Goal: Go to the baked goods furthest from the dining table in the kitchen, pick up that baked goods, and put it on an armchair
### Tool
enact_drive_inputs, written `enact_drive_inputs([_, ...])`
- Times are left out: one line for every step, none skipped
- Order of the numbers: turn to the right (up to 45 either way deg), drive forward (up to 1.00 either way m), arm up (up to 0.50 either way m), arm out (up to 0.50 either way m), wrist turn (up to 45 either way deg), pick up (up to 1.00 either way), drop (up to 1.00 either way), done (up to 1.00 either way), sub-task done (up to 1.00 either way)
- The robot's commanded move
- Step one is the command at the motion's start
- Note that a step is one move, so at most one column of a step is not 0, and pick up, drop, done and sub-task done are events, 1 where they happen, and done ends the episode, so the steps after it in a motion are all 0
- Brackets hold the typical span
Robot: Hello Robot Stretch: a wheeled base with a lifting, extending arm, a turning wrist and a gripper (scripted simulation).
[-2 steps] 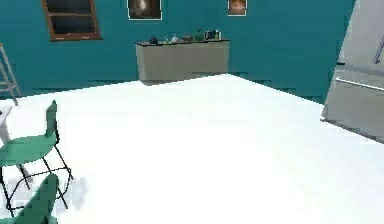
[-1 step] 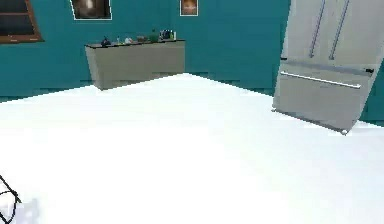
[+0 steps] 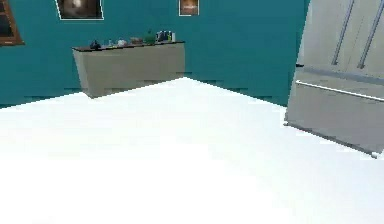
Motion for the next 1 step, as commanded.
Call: enact_drive_inputs([-12.0,0.00,0.00,0.00,0.0,0.00,0.00,0.00,0.00])
